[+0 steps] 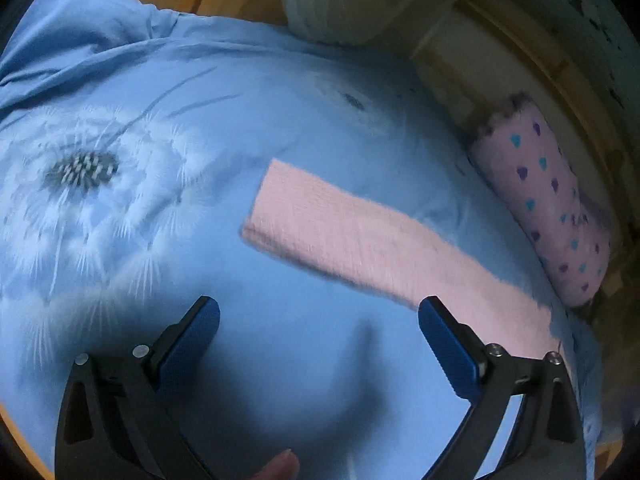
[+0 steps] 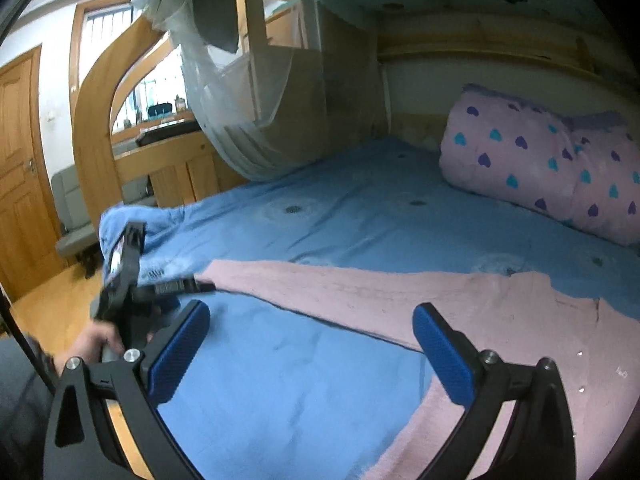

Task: Fold small clothes
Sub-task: 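Reach the left gripper to a pink sleeve cuff and close on it, then lift the gripped sleeve cuff up off the bed with the left gripper, then carry the sleeve across the cardigan body and open the left gripper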

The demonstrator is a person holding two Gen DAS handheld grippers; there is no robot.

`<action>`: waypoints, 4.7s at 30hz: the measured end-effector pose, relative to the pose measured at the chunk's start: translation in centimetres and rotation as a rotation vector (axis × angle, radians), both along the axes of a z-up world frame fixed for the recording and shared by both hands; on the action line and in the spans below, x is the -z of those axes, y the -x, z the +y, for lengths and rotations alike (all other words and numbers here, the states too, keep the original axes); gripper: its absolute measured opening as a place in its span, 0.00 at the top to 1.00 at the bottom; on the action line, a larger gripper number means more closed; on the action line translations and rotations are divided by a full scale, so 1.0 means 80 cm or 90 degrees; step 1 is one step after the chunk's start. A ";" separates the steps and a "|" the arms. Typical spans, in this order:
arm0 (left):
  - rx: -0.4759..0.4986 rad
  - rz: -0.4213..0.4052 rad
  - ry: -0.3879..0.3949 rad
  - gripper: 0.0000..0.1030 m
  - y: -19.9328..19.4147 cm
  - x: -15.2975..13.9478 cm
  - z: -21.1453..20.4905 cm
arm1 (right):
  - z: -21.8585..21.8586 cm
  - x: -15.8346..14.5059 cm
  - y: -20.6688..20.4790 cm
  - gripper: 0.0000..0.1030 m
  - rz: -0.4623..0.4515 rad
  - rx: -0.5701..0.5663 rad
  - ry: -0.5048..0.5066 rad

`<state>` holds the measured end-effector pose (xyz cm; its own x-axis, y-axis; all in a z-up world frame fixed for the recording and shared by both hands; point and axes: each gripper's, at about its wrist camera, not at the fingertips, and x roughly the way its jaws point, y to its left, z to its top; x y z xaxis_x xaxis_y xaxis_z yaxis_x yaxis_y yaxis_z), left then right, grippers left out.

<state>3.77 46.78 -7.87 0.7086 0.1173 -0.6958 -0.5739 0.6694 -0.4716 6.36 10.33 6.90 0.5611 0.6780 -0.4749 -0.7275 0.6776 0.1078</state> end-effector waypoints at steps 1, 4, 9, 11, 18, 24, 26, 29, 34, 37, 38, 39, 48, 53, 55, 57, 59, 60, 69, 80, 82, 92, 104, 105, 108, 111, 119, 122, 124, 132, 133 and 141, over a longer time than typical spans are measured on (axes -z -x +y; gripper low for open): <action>-0.006 0.005 -0.002 0.07 -0.007 0.000 0.005 | 0.000 0.001 -0.004 0.00 -0.003 -0.002 0.007; -0.032 0.022 0.007 0.07 -0.028 0.008 0.024 | -0.001 0.002 -0.020 0.00 0.002 -0.001 0.007; -0.070 -0.005 0.021 0.11 -0.033 0.011 0.041 | 0.001 0.014 -0.077 0.00 -0.018 0.052 0.044; -0.083 -0.002 0.023 0.48 -0.033 0.014 0.048 | -0.004 0.023 -0.097 0.00 -0.040 0.111 0.072; -0.136 -0.064 0.117 0.96 -0.012 0.024 0.093 | -0.017 0.044 -0.122 0.00 0.014 0.139 0.088; -0.123 -0.108 0.080 0.98 -0.013 -0.015 0.082 | -0.017 0.044 -0.110 0.00 0.008 0.126 0.109; -0.139 -0.110 0.069 0.98 -0.018 -0.028 0.077 | -0.022 0.041 -0.108 0.00 0.013 0.123 0.105; -0.131 -0.116 0.042 0.98 -0.034 -0.049 0.060 | -0.038 0.034 -0.107 0.00 0.003 0.128 0.109; -0.087 -0.135 -0.004 0.98 -0.072 -0.094 0.018 | -0.094 0.032 -0.119 0.00 0.012 0.177 0.115; -0.061 -0.147 -0.032 0.98 -0.097 -0.121 -0.015 | -0.142 0.035 -0.132 0.00 0.014 0.219 0.108; -0.051 -0.157 -0.043 0.98 -0.107 -0.133 -0.030 | -0.156 0.036 -0.137 0.00 0.016 0.233 0.110; -0.045 -0.167 -0.049 0.98 -0.114 -0.141 -0.041 | -0.170 0.037 -0.142 0.00 0.025 0.246 0.112; 0.098 -0.225 -0.151 0.98 -0.212 -0.219 -0.220 | -0.305 0.022 -0.162 0.00 0.052 0.330 0.071; 0.212 -0.245 -0.245 1.00 -0.254 -0.247 -0.362 | -0.367 0.019 -0.168 0.00 0.060 0.377 0.065; 0.257 -0.250 -0.274 1.00 -0.267 -0.249 -0.420 | -0.391 0.018 -0.167 0.00 0.060 0.394 0.065; 0.288 -0.250 -0.302 1.00 -0.274 -0.245 -0.472 | -0.410 0.019 -0.168 0.00 0.059 0.409 0.069; 0.315 -0.237 -0.328 1.00 -0.282 -0.239 -0.519 | -0.429 0.021 -0.166 0.00 0.061 0.421 0.070; 0.334 -0.227 -0.339 1.00 -0.286 -0.231 -0.542 | -0.438 0.022 -0.165 0.00 0.061 0.427 0.069; 0.387 -0.047 -0.409 0.97 -0.305 -0.170 -0.524 | -0.486 0.035 -0.163 0.00 0.105 0.448 0.062; 0.518 0.157 -0.589 0.73 -0.252 -0.025 -0.445 | -0.439 0.043 -0.159 0.00 0.088 0.366 0.109; 0.518 0.170 -0.603 0.73 -0.250 -0.016 -0.446 | -0.427 0.044 -0.160 0.00 0.085 0.352 0.114; 0.523 0.143 -0.523 0.72 -0.278 -0.017 -0.459 | -0.403 0.049 -0.160 0.00 0.098 0.323 0.123; 0.465 0.081 -0.471 1.00 -0.297 -0.052 -0.446 | -0.437 0.053 -0.164 0.00 0.126 0.341 0.105; 0.461 0.068 -0.455 1.00 -0.297 -0.062 -0.442 | -0.437 0.053 -0.163 0.00 0.124 0.342 0.106; 0.447 0.028 -0.430 1.00 -0.295 -0.092 -0.436 | -0.435 0.052 -0.164 0.00 0.123 0.342 0.107; 0.449 -0.028 -0.380 1.00 -0.294 -0.125 -0.442 | -0.431 0.053 -0.162 0.00 0.124 0.336 0.109; 0.458 -0.170 -0.384 1.00 -0.286 -0.175 -0.565 | -0.441 0.061 -0.153 0.00 0.118 0.338 0.130; 0.428 -0.158 -0.408 1.00 -0.294 -0.163 -0.609 | -0.462 0.069 -0.158 0.00 0.143 0.368 0.123; 0.451 -0.142 -0.410 1.00 -0.302 -0.152 -0.634 | -0.478 0.077 -0.163 0.00 0.173 0.392 0.107; 0.507 -0.170 -0.425 1.00 -0.304 -0.141 -0.696 | -0.516 0.096 -0.166 0.00 0.228 0.432 0.065; 0.513 -0.171 -0.419 1.00 -0.306 -0.140 -0.700 | -0.518 0.094 -0.167 0.00 0.229 0.433 0.060; 0.548 -0.185 -0.424 1.00 -0.305 -0.129 -0.748 | -0.525 0.083 -0.174 0.00 0.224 0.429 0.042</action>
